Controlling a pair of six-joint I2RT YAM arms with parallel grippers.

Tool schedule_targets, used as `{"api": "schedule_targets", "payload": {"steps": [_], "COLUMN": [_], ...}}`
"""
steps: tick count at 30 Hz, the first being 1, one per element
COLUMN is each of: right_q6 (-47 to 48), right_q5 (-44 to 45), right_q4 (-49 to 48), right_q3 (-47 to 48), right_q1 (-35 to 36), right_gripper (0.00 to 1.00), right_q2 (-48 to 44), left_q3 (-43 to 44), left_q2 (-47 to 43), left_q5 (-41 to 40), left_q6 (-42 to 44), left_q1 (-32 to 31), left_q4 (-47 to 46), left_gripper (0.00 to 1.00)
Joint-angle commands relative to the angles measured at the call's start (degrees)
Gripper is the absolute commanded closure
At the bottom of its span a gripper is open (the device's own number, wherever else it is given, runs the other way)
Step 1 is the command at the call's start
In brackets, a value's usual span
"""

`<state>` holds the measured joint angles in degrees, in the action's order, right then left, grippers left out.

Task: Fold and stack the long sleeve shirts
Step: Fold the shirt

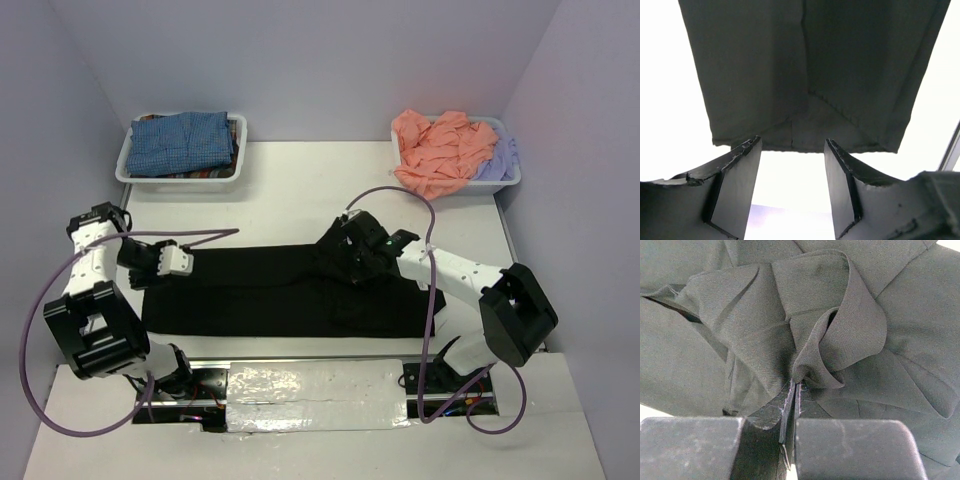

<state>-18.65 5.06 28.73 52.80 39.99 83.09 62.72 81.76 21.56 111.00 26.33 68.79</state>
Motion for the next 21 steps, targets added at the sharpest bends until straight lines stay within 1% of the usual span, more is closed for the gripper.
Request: {"api": "schedule_targets", "payload": {"steps": [1, 3, 5, 8, 10, 13, 15, 16, 17, 19, 21], "right_q6": [-1.21, -1.21, -1.03, -1.12, -1.21, -1.65, -2.00, -2.09, -2.09, -2.09, -2.09], "right_q5": [-0.40, -0.49, 0.03, 0.57, 0.57, 0.21, 0.04, 0.12, 0.13, 0.48, 0.65], "right_q4": [-3.24, -3.16, -2.63, -2.54, -2.71, -2.89, -3.15, -3.15, -3.24, -3.16, -2.81], "right_q3": [-0.15, 0.03, 0.38, 0.20, 0.03, -0.06, -0.15, -0.06, -0.06, -0.06, 0.03], "right_q1": [0.27, 0.35, 0.27, 0.27, 0.35, 0.27, 0.27, 0.35, 0.35, 0.27, 0.35], "right_gripper": [1.00, 1.00, 1.00, 1.00, 1.00, 1.00, 1.00, 1.00, 1.00, 1.00, 1.00], "right_q2": [-0.12, 0.05, 0.23, -0.03, -0.03, 0.14, 0.14, -0.03, 0.05, 0.14, 0.32], "left_q3": [-4.59, -7.25, -9.36, -10.25, -11.38, -12.96, -14.02, -15.07, -15.60, -17.01, -17.72], "left_q2": [-2.04, -2.56, -2.65, -2.48, -2.48, -2.22, -2.04, -1.87, -1.78, -1.69, -1.78], "left_q5": [2.88, 1.56, 0.24, -0.55, -0.47, -0.47, -0.73, -0.99, -1.26, -2.05, -2.31], "left_q6": [-0.77, -3.06, -3.42, -3.34, -3.86, -5.79, -6.58, -7.02, -7.20, -6.94, -7.37], "left_q1": [-2.67, -3.65, -3.91, -3.91, -4.18, -5.23, -5.49, -5.67, -5.85, -5.85, -5.94], "left_q4": [0.75, -1.90, -4.88, -6.56, -9.37, -13.33, -15.43, -16.14, -16.67, -16.68, -17.29], "left_gripper": [0.34, 0.28, 0.28, 0.27, 0.27, 0.29, 0.35, 0.40, 0.48, 0.51, 0.58]}}
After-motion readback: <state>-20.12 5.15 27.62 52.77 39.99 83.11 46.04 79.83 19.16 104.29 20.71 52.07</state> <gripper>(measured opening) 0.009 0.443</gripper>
